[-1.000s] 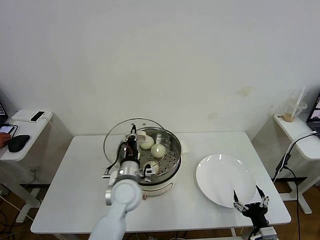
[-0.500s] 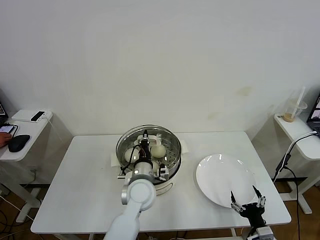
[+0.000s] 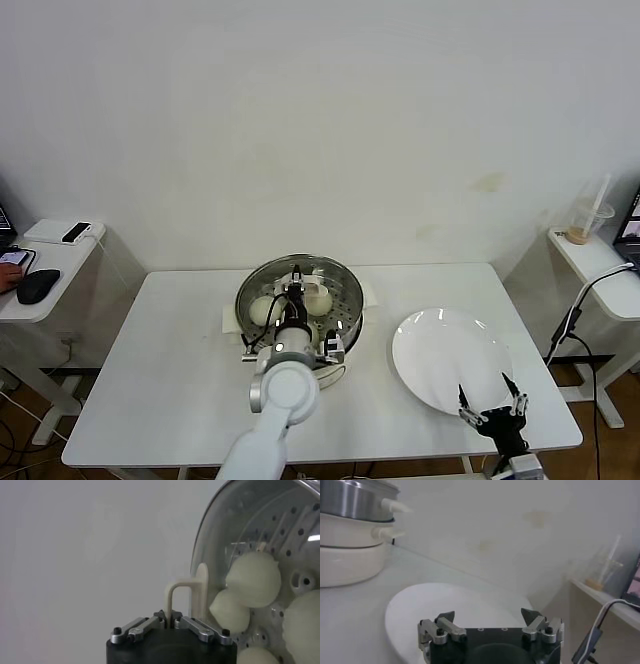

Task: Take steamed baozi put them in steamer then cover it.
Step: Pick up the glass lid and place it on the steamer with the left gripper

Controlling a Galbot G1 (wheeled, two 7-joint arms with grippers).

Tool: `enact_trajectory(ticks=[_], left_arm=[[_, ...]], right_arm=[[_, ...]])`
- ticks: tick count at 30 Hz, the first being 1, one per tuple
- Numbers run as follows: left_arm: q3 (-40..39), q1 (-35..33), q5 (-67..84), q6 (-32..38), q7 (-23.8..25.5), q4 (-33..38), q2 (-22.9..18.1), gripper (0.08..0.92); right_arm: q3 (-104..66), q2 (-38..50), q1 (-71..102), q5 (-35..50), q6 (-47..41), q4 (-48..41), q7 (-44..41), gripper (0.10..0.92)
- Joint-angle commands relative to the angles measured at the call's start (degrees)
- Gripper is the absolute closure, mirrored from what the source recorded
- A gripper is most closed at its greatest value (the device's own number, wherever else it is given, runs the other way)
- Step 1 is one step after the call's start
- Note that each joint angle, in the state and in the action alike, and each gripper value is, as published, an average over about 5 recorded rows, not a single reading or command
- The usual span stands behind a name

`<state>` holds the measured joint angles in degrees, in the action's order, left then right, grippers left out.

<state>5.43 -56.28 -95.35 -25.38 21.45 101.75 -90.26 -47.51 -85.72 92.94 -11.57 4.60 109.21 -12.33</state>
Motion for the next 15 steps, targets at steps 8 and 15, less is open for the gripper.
enact_trajectory(ticks=[8,15], left_arm=[[0.64,0.43,0.51,0.17,-0.81,-1.64,-0.89,0.865],[1.19,0.72,0.97,0.28,-1.47,-1.99,-1.24,0.865]], right_arm=[[0.42,-0.07,0.34,-0.37,0.26,0.24,-0.10,0.203],[0.78,-0.12,0.38,-0.61,0.32,0.26,-0.16,0.203]])
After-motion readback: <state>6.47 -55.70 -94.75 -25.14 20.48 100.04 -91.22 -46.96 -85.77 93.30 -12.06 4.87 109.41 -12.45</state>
